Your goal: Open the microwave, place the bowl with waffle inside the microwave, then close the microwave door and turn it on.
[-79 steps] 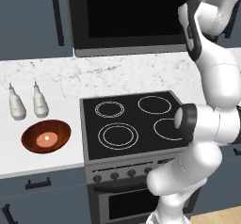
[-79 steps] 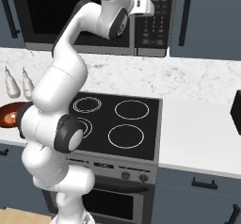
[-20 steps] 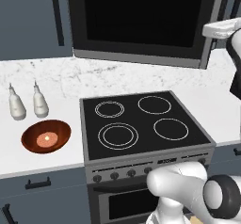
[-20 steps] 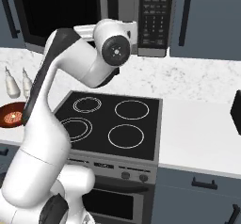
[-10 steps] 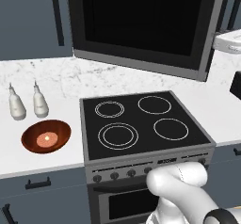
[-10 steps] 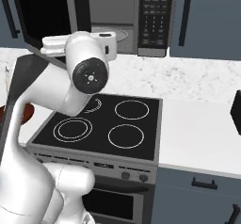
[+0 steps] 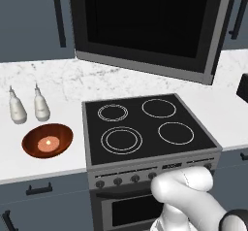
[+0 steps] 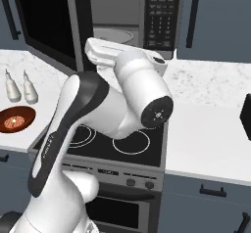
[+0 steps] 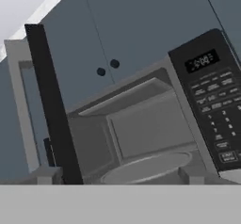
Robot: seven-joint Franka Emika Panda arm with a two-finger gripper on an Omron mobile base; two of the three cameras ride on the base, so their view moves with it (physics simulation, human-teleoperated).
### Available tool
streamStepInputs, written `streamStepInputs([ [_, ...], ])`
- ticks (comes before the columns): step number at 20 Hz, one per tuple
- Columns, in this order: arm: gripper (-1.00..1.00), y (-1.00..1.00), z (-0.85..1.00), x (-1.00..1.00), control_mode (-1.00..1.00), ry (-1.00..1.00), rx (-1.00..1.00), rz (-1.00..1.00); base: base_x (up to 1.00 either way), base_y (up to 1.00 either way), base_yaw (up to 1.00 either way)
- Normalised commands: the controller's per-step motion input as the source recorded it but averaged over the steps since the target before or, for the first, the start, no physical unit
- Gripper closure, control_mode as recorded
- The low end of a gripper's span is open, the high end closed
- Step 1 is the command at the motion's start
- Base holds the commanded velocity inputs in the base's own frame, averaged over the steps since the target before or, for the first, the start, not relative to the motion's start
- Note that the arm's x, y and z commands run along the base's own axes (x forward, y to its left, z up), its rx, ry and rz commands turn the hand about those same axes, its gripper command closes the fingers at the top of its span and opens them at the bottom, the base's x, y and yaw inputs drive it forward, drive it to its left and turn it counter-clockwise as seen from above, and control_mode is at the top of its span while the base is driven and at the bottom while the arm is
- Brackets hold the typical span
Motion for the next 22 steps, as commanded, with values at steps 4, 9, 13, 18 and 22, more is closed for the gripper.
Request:
streamStepInputs([
  [4, -1.00, -0.39, -0.05, 0.47, -1.00, 0.21, 0.29, 0.22, 0.00, 0.00, 0.00],
  [9, -1.00, -0.03, -0.23, 0.66, -1.00, 0.21, 0.29, 0.20, 0.00, 0.00, 0.00],
  [13, -1.00, 0.40, -0.29, 0.68, -1.00, 0.20, 0.16, 0.16, 0.00, 0.00, 0.00],
  [18, -1.00, 0.25, -0.21, 0.73, -1.00, 0.12, 0.13, 0.20, 0.00, 0.00, 0.00],
  [22, -1.00, 0.01, -0.18, 0.84, -1.00, 0.14, 0.14, 0.27, 0.00, 0.00, 0.00],
])
